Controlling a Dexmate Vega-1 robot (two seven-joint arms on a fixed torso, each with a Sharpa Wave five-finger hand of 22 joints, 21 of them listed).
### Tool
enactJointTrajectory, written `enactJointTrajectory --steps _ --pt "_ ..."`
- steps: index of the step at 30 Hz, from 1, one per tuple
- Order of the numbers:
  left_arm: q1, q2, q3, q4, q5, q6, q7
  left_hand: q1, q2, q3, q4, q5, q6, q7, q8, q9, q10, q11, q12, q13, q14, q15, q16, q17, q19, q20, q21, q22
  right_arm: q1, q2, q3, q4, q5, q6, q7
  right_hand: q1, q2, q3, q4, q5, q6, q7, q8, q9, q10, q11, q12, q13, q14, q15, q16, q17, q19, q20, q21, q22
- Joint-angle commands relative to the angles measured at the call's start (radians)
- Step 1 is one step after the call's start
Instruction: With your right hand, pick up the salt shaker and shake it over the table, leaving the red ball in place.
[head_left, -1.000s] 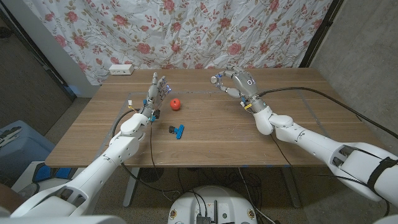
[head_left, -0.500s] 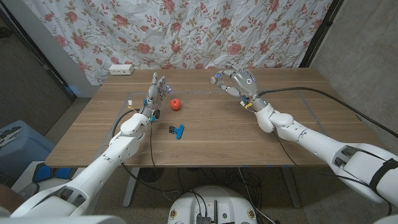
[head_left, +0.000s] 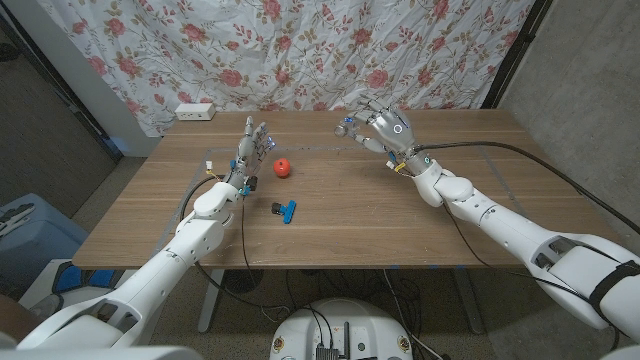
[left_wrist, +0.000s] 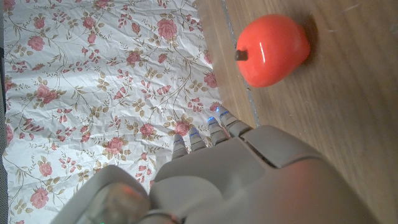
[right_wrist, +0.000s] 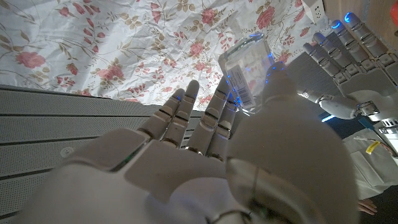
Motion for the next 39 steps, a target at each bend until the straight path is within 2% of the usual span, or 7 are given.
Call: enactJointTrajectory --steps 1,11,23,31,39 --pt "0.000 0.000 0.000 0.000 0.000 0.000 0.000 0.000 0.101 -0.001 0.005 0.007 0.001 -0.007 0.004 0.006 0.001 -0.006 0.003 0.004 0.003 -0.108 0.005 0.006 0.008 -0.024 0.005 0.005 -0.001 0.002 0.061 -0.009 -0.131 -0.041 -0.001 0.026 0.031 0.006 0.008 0.006 0.052 -0.059 0.007 0.031 0.008 -0.008 0.002 0.003 0.011 -0.145 0.001 0.003 0.005 -0.018 0.008 0.003" --pt "0.000 0.000 0.000 0.000 0.000 0.000 0.000 0.000 0.101 -0.001 0.005 0.007 0.000 -0.007 0.004 0.006 0.003 -0.006 0.004 0.004 0.002 -0.107 0.005 0.006 0.009 -0.024 0.005 0.005 0.051 -0.041 -0.002 -0.016 -0.187 -0.153 -0.001 0.031 0.032 0.006 0.005 0.005 0.051 -0.059 0.010 0.032 0.009 -0.008 0.002 0.007 0.017 -0.149 0.004 0.006 0.015 -0.020 0.009 0.004" --pt "0.000 0.000 0.000 0.000 0.000 0.000 0.000 0.000 0.101 -0.001 0.005 0.007 0.001 -0.007 0.004 0.006 0.002 -0.004 0.004 0.004 0.002 -0.106 0.005 0.006 0.009 -0.024 0.005 0.005 0.112 -0.119 -0.096 -0.048 -0.206 -0.197 -0.001 0.042 0.034 0.009 0.001 0.005 0.052 -0.059 0.013 0.033 0.012 -0.008 0.002 0.011 0.020 -0.154 0.007 0.008 0.020 -0.022 0.010 0.004" --pt "0.000 0.000 0.000 0.000 0.000 0.000 0.000 0.000 0.101 -0.001 0.005 0.007 0.001 -0.007 0.004 0.006 0.002 -0.005 0.004 0.004 0.002 -0.106 0.005 0.006 0.009 -0.023 0.005 0.005 0.134 -0.138 -0.137 -0.047 -0.213 -0.221 -0.001 0.056 0.033 0.011 -0.004 0.003 0.052 -0.059 0.015 0.034 0.012 -0.008 0.002 0.014 0.019 -0.157 0.009 0.011 0.021 -0.022 0.009 0.004" --pt "0.000 0.000 0.000 0.000 0.000 0.000 0.000 0.000 0.101 -0.001 0.005 0.007 0.001 -0.007 0.004 0.006 0.002 -0.006 0.004 0.004 0.002 -0.105 0.005 0.006 0.009 -0.023 0.005 0.005 0.166 -0.130 -0.168 -0.017 -0.212 -0.241 -0.001 0.084 0.027 0.015 -0.013 0.003 0.052 -0.059 0.018 0.034 0.009 -0.008 0.000 0.019 0.017 -0.160 0.012 0.015 0.020 -0.023 0.007 0.005"
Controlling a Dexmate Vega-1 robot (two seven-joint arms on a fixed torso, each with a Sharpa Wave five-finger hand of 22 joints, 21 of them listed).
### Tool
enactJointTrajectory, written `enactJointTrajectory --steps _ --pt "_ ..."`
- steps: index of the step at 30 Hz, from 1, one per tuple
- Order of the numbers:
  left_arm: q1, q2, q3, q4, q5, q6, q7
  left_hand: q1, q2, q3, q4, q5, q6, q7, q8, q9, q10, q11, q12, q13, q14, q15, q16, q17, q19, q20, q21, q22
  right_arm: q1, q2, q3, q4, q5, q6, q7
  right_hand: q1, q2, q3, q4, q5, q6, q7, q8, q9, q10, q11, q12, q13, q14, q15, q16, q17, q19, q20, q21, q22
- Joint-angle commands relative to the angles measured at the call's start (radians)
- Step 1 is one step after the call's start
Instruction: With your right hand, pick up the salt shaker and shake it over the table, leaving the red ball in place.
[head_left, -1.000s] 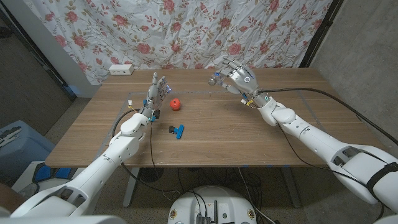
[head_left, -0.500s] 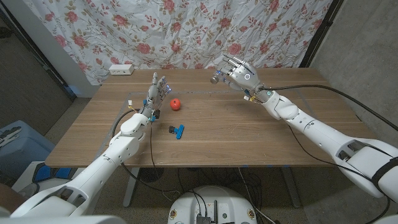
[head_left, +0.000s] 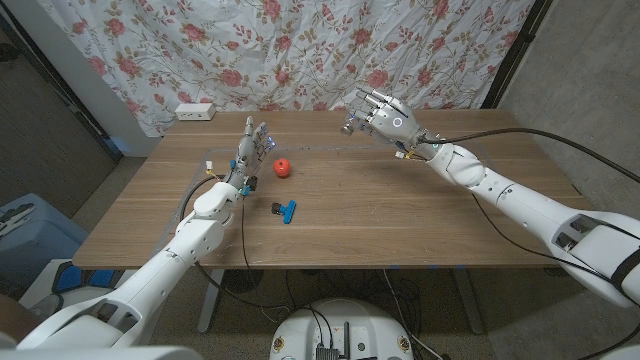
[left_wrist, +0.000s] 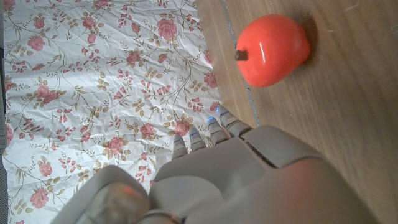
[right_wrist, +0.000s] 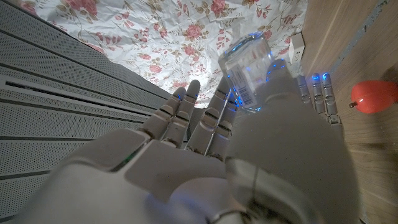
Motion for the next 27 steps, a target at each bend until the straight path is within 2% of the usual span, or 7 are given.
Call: enactJointTrajectory --steps 1,27 --pt "0.000 0.000 0.000 0.000 0.000 0.000 0.000 0.000 0.101 -0.001 0.005 0.007 0.002 -0.007 0.005 0.006 0.002 -0.006 0.004 0.004 0.002 -0.105 0.005 0.006 0.008 -0.023 0.004 0.005 0.054 -0.014 -0.066 0.027 -0.006 -0.035 0.000 0.069 0.043 0.007 -0.004 0.004 0.048 -0.047 0.005 0.034 0.006 -0.004 0.003 0.003 0.005 -0.158 0.006 0.003 0.007 -0.023 0.002 0.005" --pt "0.000 0.000 0.000 0.001 0.000 0.000 0.000 0.000 0.101 -0.001 0.005 0.007 0.001 -0.006 0.004 0.006 0.002 -0.005 0.004 0.004 0.002 -0.106 0.005 0.006 0.009 -0.024 0.005 0.005 0.037 -0.034 -0.043 -0.007 -0.005 -0.046 0.000 0.108 0.038 0.011 -0.002 0.004 0.065 -0.047 0.019 0.038 -0.002 -0.004 -0.001 0.012 0.007 -0.157 0.012 0.010 0.012 -0.022 0.002 0.005"
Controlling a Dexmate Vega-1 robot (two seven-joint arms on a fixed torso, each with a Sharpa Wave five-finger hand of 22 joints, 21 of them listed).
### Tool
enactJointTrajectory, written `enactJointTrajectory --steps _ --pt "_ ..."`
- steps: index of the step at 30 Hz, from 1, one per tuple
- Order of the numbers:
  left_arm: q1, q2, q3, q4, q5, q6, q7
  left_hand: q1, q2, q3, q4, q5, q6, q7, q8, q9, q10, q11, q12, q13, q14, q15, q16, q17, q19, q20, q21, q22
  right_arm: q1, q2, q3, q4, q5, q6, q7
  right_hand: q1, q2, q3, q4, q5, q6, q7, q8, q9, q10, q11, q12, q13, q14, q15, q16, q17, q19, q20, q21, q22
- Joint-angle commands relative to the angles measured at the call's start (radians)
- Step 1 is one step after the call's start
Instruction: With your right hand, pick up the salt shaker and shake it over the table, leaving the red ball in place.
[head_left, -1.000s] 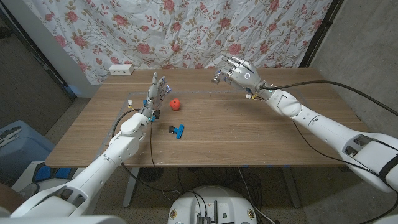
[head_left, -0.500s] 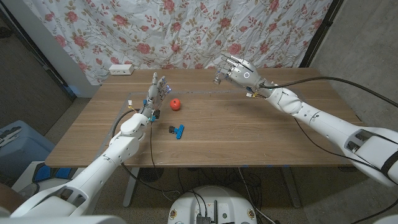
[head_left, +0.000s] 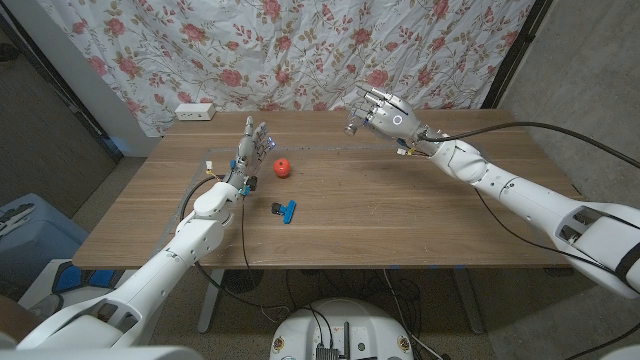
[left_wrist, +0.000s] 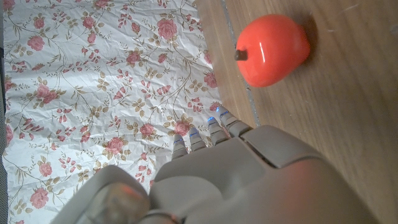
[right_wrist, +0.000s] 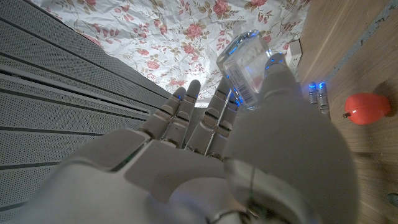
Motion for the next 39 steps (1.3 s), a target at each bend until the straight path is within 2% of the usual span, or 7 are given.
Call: enactJointTrajectory --steps 1,10,24,39 --pt "0.000 0.000 0.000 0.000 0.000 0.000 0.000 0.000 0.101 -0.001 0.005 0.007 0.000 -0.007 0.004 0.006 0.002 -0.006 0.004 0.004 0.002 -0.106 0.005 0.006 0.009 -0.024 0.005 0.005 -0.008 -0.011 0.012 -0.016 -0.003 -0.010 0.000 0.064 0.060 0.007 0.003 0.007 0.064 -0.049 0.008 0.038 -0.001 -0.005 0.000 0.005 0.007 -0.157 0.008 0.007 0.008 -0.025 0.002 0.005" --pt "0.000 0.000 0.000 0.000 0.000 0.000 0.000 0.000 0.101 -0.001 0.005 0.007 0.001 -0.006 0.004 0.006 0.002 -0.005 0.004 0.004 0.002 -0.105 0.005 0.006 0.009 -0.024 0.005 0.005 0.005 -0.021 0.002 -0.022 -0.004 -0.022 0.000 0.068 0.062 0.007 0.007 0.005 0.072 -0.049 0.014 0.039 0.000 -0.005 0.001 0.008 0.009 -0.154 0.010 0.008 0.009 -0.025 0.002 0.006" --pt "0.000 0.000 0.000 -0.001 0.000 0.000 0.000 0.000 0.101 -0.001 0.005 0.007 0.002 -0.007 0.005 0.006 0.002 -0.006 0.004 0.004 0.001 -0.105 0.005 0.006 0.009 -0.024 0.005 0.005 -0.013 -0.018 -0.008 -0.008 -0.001 0.002 0.000 0.070 0.067 0.007 0.013 0.003 0.083 -0.049 0.022 0.042 0.002 -0.004 0.002 0.012 0.011 -0.152 0.011 0.010 0.010 -0.026 0.002 0.006" --pt "0.000 0.000 0.000 -0.001 0.000 0.000 0.000 0.000 0.101 -0.001 0.005 0.007 0.002 -0.007 0.005 0.006 0.003 -0.006 0.004 0.004 0.001 -0.107 0.005 0.006 0.008 -0.024 0.004 0.005 -0.096 -0.017 0.012 -0.057 0.008 0.042 0.000 0.088 0.072 0.012 0.009 -0.002 0.087 -0.049 0.028 0.044 0.004 -0.004 0.003 0.018 0.013 -0.157 0.014 0.014 0.012 -0.027 0.003 0.007"
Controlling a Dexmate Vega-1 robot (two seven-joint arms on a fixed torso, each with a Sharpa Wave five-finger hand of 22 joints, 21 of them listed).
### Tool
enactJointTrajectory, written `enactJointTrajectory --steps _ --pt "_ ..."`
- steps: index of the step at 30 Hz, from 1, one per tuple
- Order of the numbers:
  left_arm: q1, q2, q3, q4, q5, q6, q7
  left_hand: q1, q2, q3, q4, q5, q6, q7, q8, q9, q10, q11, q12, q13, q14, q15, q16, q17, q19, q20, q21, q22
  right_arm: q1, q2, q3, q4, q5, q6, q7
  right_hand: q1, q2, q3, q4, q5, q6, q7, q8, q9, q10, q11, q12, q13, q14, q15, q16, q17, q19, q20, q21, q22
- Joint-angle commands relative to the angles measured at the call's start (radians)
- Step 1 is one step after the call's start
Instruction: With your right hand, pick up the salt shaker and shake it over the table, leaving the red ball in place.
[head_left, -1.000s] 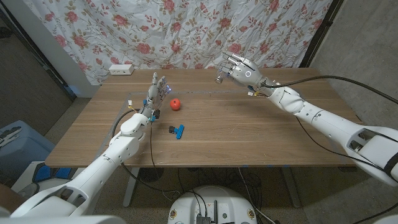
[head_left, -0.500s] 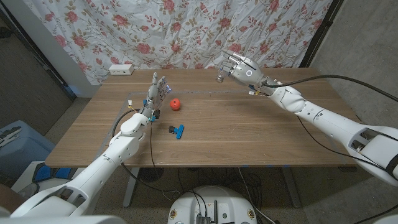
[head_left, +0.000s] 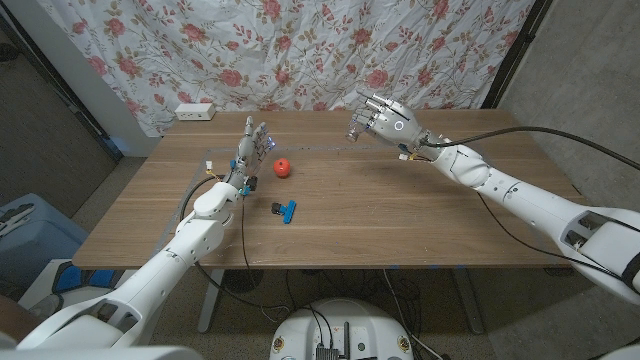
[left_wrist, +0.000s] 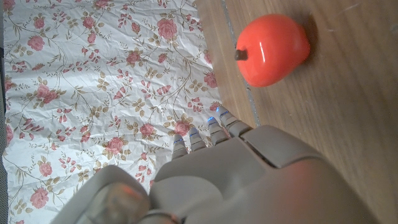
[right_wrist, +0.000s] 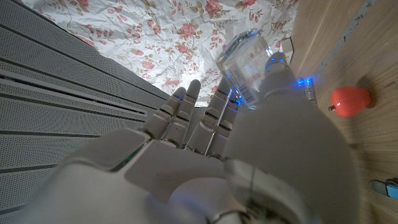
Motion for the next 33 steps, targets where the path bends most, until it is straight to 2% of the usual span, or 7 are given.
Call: enactJointTrajectory --steps 1,21,33 --pt "0.000 0.000 0.000 -0.001 0.000 0.001 0.000 0.000 0.101 -0.001 0.005 0.007 0.001 -0.008 0.004 0.006 0.003 -0.005 0.004 0.004 0.002 -0.107 0.005 0.006 0.008 -0.024 0.004 0.005 -0.070 0.008 0.020 -0.031 0.007 0.033 0.000 0.089 0.072 0.011 0.007 0.002 0.067 -0.047 0.024 0.044 0.004 -0.005 0.007 0.005 0.011 -0.159 0.006 0.005 0.009 -0.023 0.003 0.002" --pt "0.000 0.000 0.000 -0.001 0.000 0.001 0.000 0.000 0.101 -0.001 0.005 0.007 0.001 -0.007 0.004 0.006 0.002 -0.005 0.004 0.004 0.002 -0.106 0.005 0.006 0.008 -0.024 0.004 0.005 -0.147 0.039 0.057 -0.043 0.011 0.064 0.000 0.097 0.071 0.010 0.008 -0.004 0.071 -0.047 0.029 0.045 0.002 -0.005 0.006 0.011 0.010 -0.156 0.008 0.008 0.012 -0.023 0.004 0.003" --pt "0.000 0.000 0.000 -0.001 0.000 0.001 0.000 0.000 0.101 -0.001 0.005 0.007 0.001 -0.008 0.004 0.006 0.002 -0.005 0.004 0.004 0.002 -0.106 0.005 0.006 0.008 -0.024 0.004 0.005 -0.128 0.049 0.067 -0.045 0.004 0.034 0.000 0.100 0.072 0.010 0.010 -0.005 0.071 -0.046 0.030 0.045 0.000 -0.005 0.006 0.013 0.011 -0.156 0.008 0.009 0.012 -0.024 0.004 0.003"
